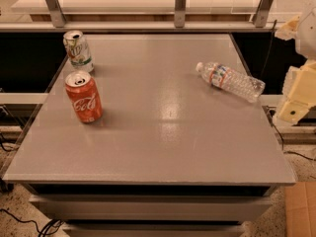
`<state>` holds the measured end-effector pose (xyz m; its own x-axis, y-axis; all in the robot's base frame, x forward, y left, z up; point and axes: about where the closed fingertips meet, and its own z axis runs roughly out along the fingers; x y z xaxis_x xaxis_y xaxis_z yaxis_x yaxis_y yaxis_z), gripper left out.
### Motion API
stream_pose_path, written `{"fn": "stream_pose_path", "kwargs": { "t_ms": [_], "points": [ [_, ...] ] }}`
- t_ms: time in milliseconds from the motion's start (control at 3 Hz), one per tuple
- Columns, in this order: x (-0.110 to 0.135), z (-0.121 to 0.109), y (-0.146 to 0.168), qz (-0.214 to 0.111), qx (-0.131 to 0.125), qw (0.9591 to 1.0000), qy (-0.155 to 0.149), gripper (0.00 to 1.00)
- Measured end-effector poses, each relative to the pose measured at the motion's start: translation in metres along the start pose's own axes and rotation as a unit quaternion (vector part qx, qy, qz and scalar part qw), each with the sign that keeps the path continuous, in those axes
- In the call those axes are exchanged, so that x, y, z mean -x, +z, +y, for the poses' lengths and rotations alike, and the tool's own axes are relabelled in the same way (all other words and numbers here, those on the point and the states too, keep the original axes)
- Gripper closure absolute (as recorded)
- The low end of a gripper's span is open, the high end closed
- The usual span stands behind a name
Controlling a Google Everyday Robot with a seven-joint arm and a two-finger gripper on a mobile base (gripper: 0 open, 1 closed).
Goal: Move water bottle near coke can
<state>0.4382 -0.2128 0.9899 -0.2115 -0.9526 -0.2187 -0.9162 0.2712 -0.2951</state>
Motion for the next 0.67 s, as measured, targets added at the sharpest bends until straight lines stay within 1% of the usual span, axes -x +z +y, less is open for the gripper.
{"fn": "stream_pose_path", "kwargs": {
  "t_ms": [333,667],
  "points": [
    [0.008,-0.005,0.004,-0.004,-0.001,1.0000,0.001,0.00],
    [0.024,-0.010,0.017,-0.007,0.001,1.0000,-0.006,0.00]
  ]
}}
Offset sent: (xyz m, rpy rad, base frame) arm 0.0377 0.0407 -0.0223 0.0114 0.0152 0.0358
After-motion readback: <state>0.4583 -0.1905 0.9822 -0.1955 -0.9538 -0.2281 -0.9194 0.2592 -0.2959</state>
